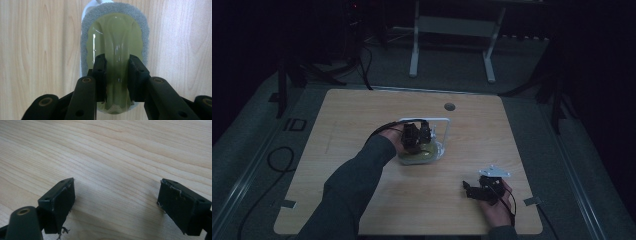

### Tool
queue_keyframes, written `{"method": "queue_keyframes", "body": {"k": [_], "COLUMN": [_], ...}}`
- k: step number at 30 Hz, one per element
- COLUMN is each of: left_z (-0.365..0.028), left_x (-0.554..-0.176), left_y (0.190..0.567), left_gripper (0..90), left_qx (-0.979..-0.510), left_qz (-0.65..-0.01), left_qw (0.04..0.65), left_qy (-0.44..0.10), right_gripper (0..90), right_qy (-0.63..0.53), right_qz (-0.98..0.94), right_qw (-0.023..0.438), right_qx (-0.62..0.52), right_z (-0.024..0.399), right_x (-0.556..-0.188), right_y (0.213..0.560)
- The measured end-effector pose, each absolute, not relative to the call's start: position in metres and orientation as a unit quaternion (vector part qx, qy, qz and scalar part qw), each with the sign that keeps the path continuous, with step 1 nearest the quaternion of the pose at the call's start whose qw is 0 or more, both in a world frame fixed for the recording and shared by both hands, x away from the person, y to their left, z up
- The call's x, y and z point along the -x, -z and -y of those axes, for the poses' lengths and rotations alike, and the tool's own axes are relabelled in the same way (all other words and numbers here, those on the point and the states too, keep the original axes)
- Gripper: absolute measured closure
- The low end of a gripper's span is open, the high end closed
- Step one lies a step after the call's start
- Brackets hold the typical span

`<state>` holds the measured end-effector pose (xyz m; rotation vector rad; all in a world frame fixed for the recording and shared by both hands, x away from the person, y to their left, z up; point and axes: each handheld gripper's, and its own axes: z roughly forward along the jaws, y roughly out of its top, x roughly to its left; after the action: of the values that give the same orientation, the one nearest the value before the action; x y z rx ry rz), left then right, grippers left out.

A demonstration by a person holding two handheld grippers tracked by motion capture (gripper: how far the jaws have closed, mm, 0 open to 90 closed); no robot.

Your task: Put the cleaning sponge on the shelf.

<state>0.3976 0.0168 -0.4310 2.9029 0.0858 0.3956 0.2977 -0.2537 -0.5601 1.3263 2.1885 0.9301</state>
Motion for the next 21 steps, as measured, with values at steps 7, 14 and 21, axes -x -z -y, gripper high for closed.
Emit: {"method": "queue_keyframes", "body": {"k": [7, 14, 21], "left_z": [-0.0133, -0.0094, -0.0065], "left_x": [-0.3981, -0.3991, -0.4009], "left_y": [0.4325, 0.4330, 0.4338], "left_gripper": [71.3, 71.3, 71.3], "left_qx": [-0.985, -0.984, -0.984], "left_qz": [-0.022, -0.015, -0.011], "left_qw": [0.101, 0.101, 0.097], "left_qy": [-0.136, -0.147, -0.147], "right_gripper": [14.0, 14.0, 14.0], "right_qy": [-0.334, -0.334, -0.334], "right_qz": [-0.786, -0.786, -0.786], "right_qw": [0.208, 0.208, 0.208], "right_qx": [-0.477, -0.476, -0.476], "right_z": [0.2537, 0.2537, 0.2537], "right_x": [-0.2977, -0.2978, -0.2978], "right_y": [0.5601, 0.5601, 0.5601]}}
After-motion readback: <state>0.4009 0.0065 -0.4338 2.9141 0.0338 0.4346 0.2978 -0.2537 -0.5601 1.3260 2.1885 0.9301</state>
